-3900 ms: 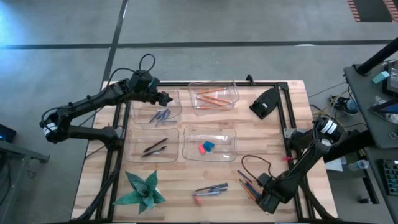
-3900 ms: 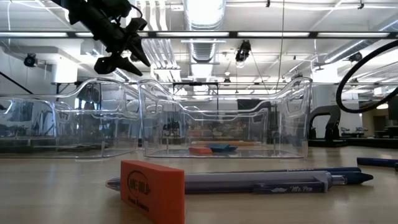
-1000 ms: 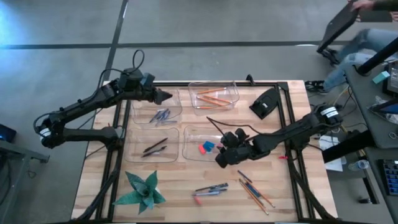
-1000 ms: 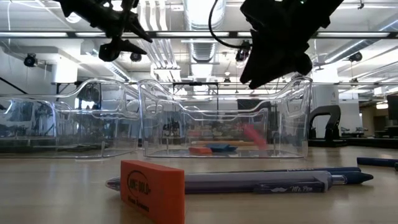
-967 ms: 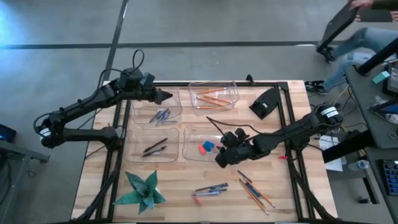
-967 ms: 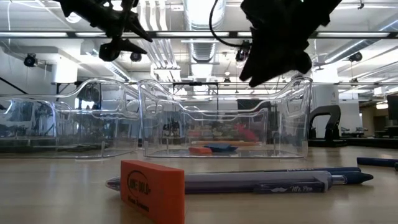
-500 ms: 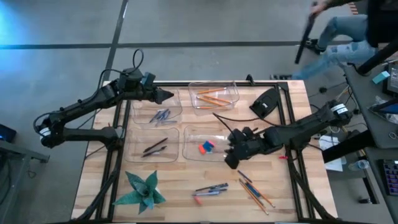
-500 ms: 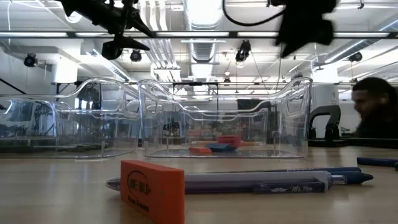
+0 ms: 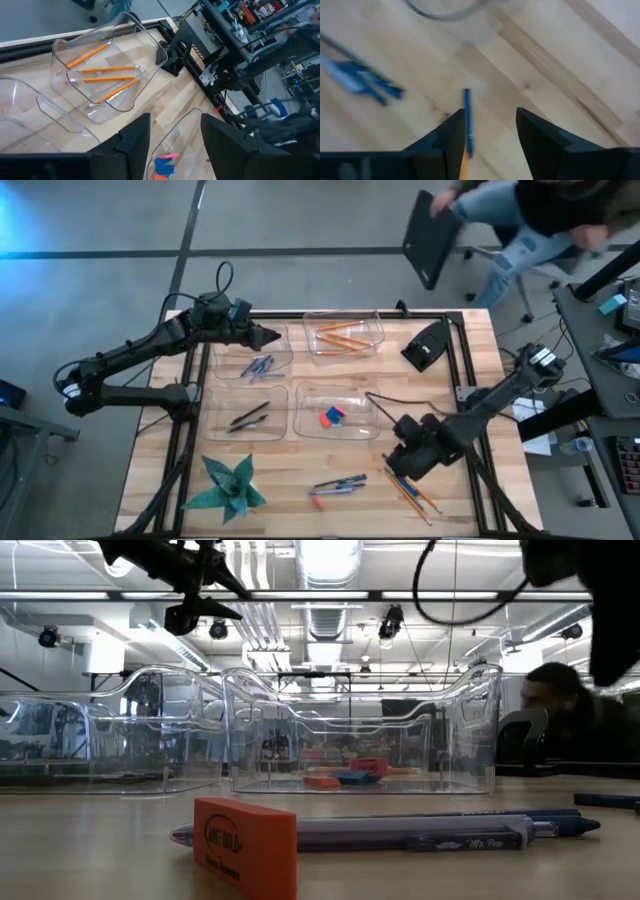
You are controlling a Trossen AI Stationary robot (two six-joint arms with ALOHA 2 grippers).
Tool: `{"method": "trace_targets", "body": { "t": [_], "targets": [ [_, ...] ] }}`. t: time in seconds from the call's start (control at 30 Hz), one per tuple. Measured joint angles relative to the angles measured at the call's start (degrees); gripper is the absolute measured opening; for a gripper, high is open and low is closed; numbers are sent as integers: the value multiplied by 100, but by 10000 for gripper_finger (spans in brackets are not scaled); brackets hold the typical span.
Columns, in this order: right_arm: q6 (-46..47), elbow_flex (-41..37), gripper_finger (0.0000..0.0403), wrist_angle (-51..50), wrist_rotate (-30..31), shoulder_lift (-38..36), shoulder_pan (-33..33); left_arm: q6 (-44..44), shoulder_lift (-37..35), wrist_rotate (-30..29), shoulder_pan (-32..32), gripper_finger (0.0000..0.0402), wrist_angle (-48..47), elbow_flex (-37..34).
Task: Sort crayons/erasers/pens/pencils in bins
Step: Put the blue crayon into the top left transparent bin
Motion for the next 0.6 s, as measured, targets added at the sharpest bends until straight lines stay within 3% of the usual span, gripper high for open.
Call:
{"method": "trace_targets", "body": {
  "t": [0.6],
  "targets": [
    [-496,-296,164,1376,-418,1205,-4,-422,2,-51,-101,162,3,-4]
  ]
}}
